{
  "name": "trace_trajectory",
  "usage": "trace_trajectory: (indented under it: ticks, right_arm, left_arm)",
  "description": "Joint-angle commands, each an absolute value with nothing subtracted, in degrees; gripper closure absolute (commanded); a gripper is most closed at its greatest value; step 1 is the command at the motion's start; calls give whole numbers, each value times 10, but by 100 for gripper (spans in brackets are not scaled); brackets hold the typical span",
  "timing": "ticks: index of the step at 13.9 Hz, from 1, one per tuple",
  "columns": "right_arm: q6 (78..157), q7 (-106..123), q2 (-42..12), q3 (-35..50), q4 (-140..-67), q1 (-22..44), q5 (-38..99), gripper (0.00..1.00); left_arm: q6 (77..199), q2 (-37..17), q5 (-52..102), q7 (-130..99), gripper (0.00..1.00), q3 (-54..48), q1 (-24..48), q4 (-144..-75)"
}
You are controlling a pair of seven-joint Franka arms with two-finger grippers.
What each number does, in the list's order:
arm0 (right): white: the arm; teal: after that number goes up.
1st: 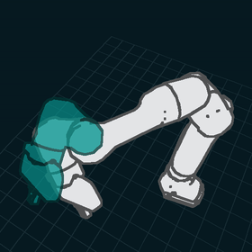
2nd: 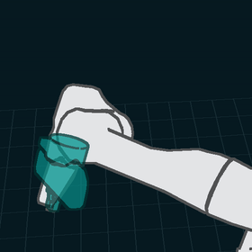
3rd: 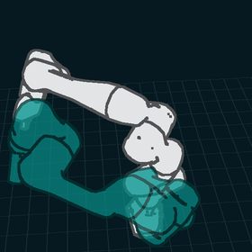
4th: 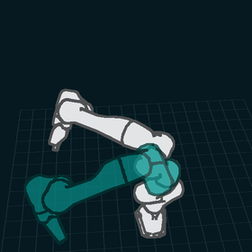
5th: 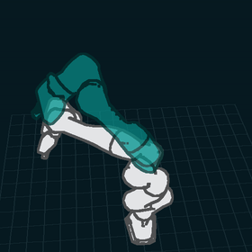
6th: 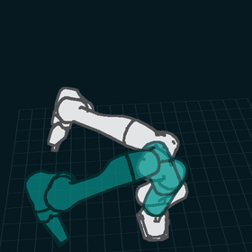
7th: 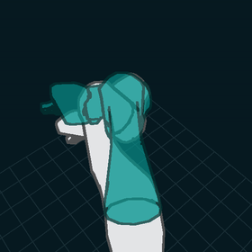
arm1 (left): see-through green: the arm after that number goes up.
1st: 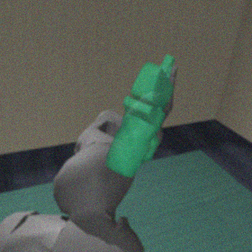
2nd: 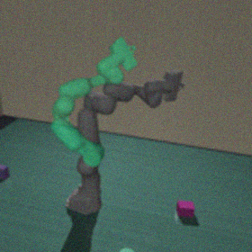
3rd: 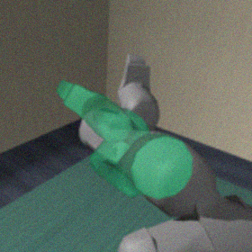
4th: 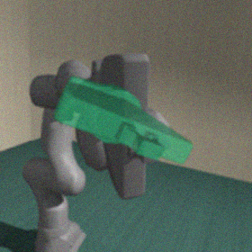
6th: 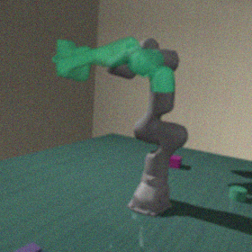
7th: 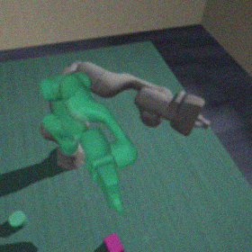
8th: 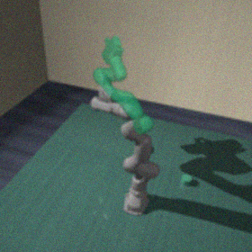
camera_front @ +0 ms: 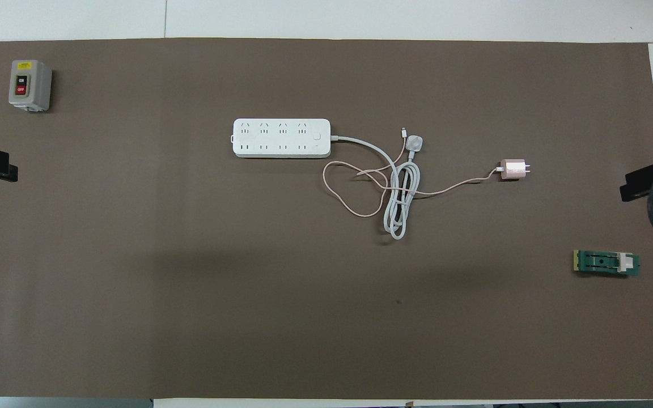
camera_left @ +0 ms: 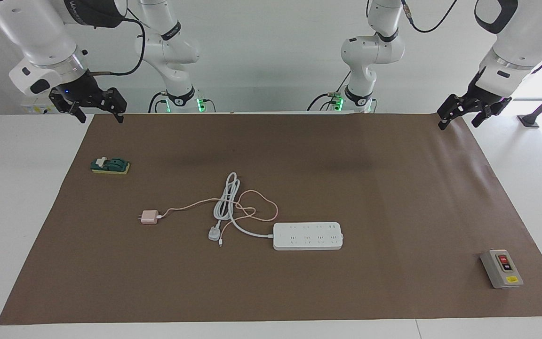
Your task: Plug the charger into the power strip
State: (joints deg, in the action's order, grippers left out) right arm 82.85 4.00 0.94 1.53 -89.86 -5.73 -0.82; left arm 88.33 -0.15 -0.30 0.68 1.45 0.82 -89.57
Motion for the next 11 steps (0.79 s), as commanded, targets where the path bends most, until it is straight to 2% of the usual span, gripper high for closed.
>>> trace_trajectory:
  ticks: [1,4,8,11]
  right_arm:
    - [847,48,17,15,-919,-71,18,0]
    - [874,-54,11,12,-951,-83,53,0]
    - [904,-272,-67,11,-952,-110,150,0]
    - [957,-408,-123,11,-954,-123,222,0]
  left_arm:
    - [887,-3,-10,13,0,12,13,-905]
    - [890,7,-11,3,0,5,24,-897]
    - [914,-22,-11,-28,0,6,22,-861]
    - [865,-19,-6,25,0,9,17,-857]
